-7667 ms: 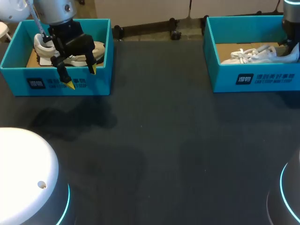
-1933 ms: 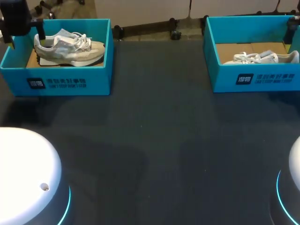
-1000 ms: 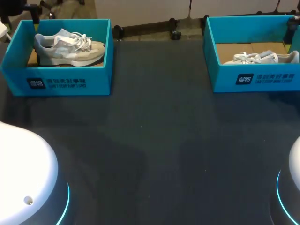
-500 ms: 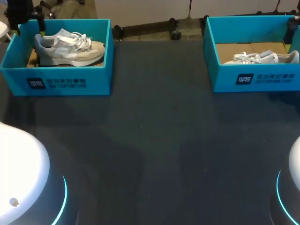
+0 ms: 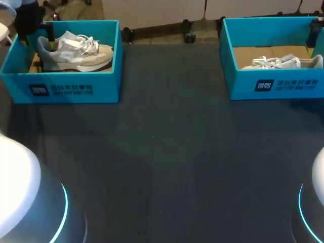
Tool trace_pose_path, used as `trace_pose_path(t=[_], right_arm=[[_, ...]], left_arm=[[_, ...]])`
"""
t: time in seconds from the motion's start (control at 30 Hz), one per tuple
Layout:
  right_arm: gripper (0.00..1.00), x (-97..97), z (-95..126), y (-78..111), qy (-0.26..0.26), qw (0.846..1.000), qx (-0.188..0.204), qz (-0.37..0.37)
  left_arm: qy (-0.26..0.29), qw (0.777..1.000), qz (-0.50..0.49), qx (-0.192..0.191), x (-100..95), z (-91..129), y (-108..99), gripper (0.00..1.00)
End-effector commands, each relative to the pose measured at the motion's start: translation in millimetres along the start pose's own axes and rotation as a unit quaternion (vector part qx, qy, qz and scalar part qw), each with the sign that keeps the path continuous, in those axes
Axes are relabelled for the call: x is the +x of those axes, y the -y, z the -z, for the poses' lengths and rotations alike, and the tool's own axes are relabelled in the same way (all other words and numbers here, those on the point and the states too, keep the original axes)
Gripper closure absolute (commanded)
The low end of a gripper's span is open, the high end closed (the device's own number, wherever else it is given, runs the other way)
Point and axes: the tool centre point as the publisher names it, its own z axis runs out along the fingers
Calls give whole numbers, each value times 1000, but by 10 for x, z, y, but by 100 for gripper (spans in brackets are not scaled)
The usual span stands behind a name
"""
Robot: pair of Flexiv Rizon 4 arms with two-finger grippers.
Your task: Take the shoe out of the shoebox, open the shoe tongue, remove and reinsert the insole, then place the shoe into the shoebox
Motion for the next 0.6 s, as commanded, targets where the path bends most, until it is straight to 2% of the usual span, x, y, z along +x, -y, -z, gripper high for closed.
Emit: trace_pose_path(t=[0.03, 0.27, 0.4, 0.47, 0.6], right_arm=[[0, 4, 1, 2, 1, 1000, 0, 0], [0, 4, 1, 2, 1, 1000, 0, 0], [0, 4, 1, 2, 1, 1000, 0, 0], [0, 4, 1, 2, 1, 1000, 0, 0], [0, 4, 1, 2, 1, 1000, 0, 0]], left_arm=[[4, 1000, -2, 15, 7, -129, -155, 0], [9, 1000, -12, 26, -36, -210, -159, 0], [12, 999, -17, 33, -54, -258, -119, 9], [13, 999, -15, 38, -51, -288, -109, 20], [15, 999, -14, 46, -38, -323, -103, 24]])
